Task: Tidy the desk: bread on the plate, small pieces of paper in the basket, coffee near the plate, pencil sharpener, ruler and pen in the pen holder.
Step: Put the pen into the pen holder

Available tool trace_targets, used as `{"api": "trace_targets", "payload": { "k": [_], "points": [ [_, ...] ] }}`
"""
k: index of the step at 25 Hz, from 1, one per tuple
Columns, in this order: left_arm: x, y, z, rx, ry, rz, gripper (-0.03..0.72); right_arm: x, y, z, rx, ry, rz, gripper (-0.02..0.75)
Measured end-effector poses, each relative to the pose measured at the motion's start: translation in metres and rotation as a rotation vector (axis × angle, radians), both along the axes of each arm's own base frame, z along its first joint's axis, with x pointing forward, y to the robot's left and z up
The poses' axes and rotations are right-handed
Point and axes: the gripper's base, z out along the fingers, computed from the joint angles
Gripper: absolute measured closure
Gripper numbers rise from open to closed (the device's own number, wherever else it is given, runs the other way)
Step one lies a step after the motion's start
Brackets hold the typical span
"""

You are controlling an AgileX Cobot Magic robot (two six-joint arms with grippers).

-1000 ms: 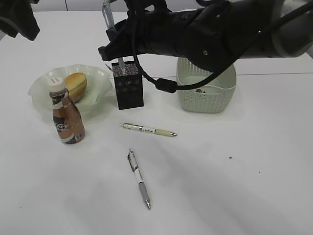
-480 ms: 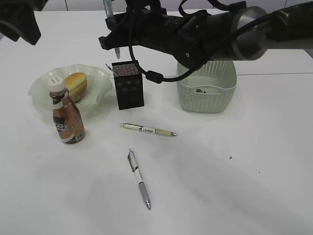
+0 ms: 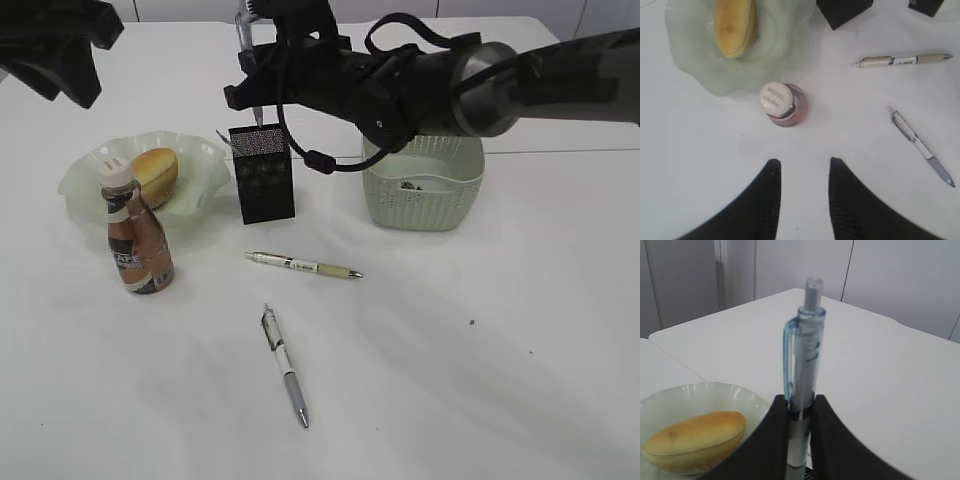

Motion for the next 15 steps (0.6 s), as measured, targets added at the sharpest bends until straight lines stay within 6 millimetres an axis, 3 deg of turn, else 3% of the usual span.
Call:
{"api": "trace_targets", "payload": {
  "k": [15],
  "points": [
    [0.012, -0.006, -0.013, -0.001, -0.003, -0.006, 0.448, 0.016, -0.005, -0.033, 0.043, 0.042, -0.033, 0.671]
  ]
}}
